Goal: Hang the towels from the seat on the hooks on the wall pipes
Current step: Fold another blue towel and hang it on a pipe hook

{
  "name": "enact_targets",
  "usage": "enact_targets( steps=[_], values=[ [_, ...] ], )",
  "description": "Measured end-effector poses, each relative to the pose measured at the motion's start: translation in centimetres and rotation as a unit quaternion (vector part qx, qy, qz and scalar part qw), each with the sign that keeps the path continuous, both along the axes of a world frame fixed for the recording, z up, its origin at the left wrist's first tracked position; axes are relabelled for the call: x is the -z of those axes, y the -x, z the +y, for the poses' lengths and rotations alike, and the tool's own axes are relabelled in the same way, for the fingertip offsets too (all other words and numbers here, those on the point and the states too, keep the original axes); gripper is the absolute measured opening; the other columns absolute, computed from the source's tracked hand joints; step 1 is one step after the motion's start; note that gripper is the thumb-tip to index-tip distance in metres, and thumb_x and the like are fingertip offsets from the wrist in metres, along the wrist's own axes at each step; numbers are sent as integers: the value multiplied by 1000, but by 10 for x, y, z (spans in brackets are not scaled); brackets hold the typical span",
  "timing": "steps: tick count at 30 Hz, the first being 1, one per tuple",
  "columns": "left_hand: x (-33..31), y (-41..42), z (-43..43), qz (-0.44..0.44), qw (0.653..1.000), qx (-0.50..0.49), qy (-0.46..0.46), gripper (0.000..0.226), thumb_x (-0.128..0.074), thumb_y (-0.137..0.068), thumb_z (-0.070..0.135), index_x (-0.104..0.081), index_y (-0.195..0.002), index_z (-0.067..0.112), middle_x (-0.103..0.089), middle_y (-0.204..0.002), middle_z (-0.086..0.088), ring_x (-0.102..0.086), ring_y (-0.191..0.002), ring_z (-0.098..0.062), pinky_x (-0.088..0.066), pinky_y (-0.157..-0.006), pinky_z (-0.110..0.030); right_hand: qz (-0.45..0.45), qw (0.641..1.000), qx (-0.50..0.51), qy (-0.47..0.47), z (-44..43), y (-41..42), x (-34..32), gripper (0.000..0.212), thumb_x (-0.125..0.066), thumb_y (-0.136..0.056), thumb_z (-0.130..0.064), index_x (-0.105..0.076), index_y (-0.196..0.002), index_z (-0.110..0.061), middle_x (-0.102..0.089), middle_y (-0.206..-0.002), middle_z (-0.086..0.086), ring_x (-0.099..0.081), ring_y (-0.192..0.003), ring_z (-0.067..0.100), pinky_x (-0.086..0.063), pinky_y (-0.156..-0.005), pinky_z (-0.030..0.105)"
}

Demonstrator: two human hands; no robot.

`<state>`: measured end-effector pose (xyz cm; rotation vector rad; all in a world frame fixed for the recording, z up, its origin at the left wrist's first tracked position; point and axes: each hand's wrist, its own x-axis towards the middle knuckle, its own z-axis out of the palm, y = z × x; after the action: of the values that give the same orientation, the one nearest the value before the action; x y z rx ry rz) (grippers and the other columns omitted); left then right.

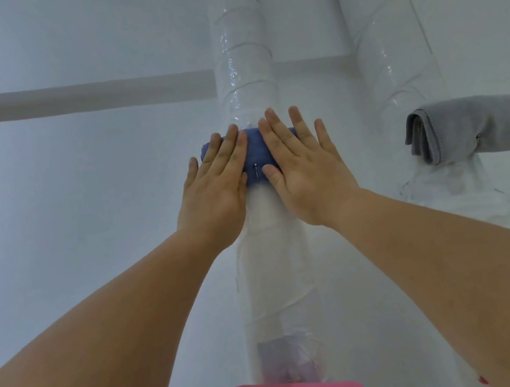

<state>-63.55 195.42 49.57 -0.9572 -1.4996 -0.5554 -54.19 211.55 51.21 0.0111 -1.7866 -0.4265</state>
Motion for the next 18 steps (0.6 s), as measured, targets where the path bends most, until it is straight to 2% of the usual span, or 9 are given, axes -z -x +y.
enact_targets(
  steps=[3,11,18],
  values=[
    [4,5,5,-10,1000,18,0,58,-26,-109,29,0,-161,28,11,-163,20,9,-155,-7,3,-127,-41,-13,1000,-18,10,3,5,0,65,-16,-105,-48,11,-159,-26,17,-168,-9,21,-154,20,10,-125,47],
    [2,5,2,-37,999,19,22,60,-27,-109,31,5,-160,32,10,-168,17,12,-155,-7,4,-126,-42,-32,996,-73,38,4,9,1,65,-21,-105,-47,12,-159,-29,19,-167,-10,22,-153,21,8,-125,48],
    [-4,-18,-13,-47,991,-106,64,60,-19,-109,37,12,-160,30,18,-168,14,16,-155,-11,11,-124,-52,-78,996,-11,45,-4,-9,-3,67,-17,-105,-51,16,-158,-28,23,-166,-10,23,-153,22,10,-125,50]
  ],
)
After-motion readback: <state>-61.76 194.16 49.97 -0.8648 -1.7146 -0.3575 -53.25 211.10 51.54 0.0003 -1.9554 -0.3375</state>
